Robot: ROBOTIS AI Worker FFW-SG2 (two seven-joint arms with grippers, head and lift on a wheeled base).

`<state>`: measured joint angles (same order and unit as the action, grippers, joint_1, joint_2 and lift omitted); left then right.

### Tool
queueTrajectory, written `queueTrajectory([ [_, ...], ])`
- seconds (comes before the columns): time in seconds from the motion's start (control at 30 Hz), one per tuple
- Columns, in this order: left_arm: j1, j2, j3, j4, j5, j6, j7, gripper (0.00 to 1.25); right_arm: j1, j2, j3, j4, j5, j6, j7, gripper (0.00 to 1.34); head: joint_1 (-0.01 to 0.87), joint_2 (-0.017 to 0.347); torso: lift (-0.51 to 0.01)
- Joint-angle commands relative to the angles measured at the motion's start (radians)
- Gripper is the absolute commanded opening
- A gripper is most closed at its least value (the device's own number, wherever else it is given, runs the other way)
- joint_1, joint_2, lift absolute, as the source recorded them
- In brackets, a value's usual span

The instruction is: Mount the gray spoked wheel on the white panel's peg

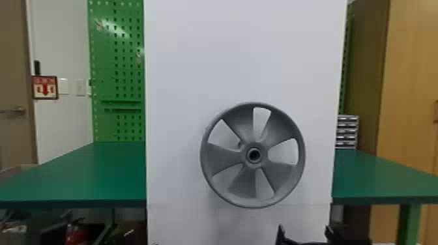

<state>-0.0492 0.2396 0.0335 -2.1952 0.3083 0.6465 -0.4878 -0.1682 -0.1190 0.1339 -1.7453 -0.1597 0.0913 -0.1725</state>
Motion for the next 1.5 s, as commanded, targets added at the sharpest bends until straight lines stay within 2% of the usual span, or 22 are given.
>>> queueTrajectory([
  [0.0,-0.003,0.0,0.0,0.0,-0.006,-0.004,0.0,0.68,0.062,0.019,-0.014,-0.007,0.025,-0.05,-0.001,1.34,0.123,-0.008,-0.398],
  [0.33,-0.008,-0.019,-0.001,0.0,-0.028,-0.01,0.0,0.69,0.196,0.047,-0.039,0.021,0.055,-0.177,0.002,1.34,0.123,-0.008,-0.398],
  [0.47,-0.015,-0.019,-0.004,0.0,-0.031,-0.01,0.0,0.69,0.245,0.068,-0.053,0.036,0.081,-0.199,0.002,1.34,0.123,-0.008,-0.398],
  [0.6,-0.015,-0.019,-0.003,0.002,-0.031,-0.011,0.0,0.69,0.279,0.085,-0.053,0.089,0.083,-0.274,0.013,1.34,0.123,-0.008,-0.398],
  [0.93,-0.011,-0.019,-0.003,0.0,-0.023,-0.013,0.0,0.7,0.326,0.105,-0.053,0.164,0.108,-0.358,0.044,1.34,0.123,-0.008,-0.398],
  [1.1,-0.008,-0.019,-0.004,0.0,-0.018,-0.014,0.0,0.7,0.346,0.105,-0.051,0.19,0.124,-0.375,0.044,1.34,0.123,-0.008,-0.398],
  [1.47,-0.003,-0.013,-0.003,0.002,-0.017,-0.016,0.0,0.7,0.368,0.12,-0.072,0.331,0.166,-0.538,0.044,1.34,0.123,-0.008,-0.398],
])
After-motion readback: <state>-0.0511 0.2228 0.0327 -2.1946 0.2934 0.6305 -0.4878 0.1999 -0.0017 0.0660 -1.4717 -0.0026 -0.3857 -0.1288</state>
